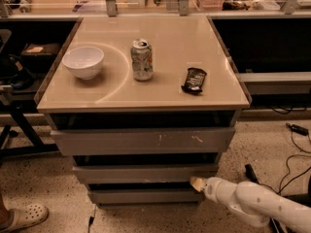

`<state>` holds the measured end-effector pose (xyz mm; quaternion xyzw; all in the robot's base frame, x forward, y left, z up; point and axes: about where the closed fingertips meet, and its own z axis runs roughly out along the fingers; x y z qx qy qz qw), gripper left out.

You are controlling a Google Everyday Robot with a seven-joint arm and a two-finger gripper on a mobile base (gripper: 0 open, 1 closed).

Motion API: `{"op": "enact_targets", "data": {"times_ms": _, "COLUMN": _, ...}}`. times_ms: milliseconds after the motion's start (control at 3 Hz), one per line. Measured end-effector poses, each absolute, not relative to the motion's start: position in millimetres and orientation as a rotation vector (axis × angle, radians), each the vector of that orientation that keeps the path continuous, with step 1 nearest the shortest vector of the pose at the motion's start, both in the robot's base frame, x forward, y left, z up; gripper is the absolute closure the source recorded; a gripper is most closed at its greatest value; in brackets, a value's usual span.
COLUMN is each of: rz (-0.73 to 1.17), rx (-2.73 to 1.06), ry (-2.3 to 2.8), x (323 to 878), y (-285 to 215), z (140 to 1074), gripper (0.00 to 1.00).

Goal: Close middle drawer

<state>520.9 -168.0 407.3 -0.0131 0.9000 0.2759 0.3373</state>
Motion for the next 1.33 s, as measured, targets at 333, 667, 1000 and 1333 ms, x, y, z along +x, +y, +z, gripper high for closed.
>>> {"op": "enact_targets", "data": {"times_ms": 333, "rz": 0.758, "rx": 0.061, "ry": 2.45, "x": 455.3, "y": -198.8, "z": 422.9, "gripper": 1.0}}
{"op": "enact_targets", "data": {"times_ms": 667, "rz": 0.774, "rx": 0.159, "ry": 2.573, "x": 365.6, "y": -219.6, "z": 443.3, "gripper": 1.0}}
{"op": "enact_targets", "data": {"times_ms": 1000, "rz": 0.774, "rx": 0.203, "ry": 2.693, "x": 286.5, "y": -230.5, "z": 465.6, "gripper": 1.0}}
{"op": "enact_targets", "data": {"times_ms": 1333, "rz": 0.768, "rx": 0.187, "ry": 2.701, "x": 280.4, "y": -229.8, "z": 472.5, "gripper": 0.81}}
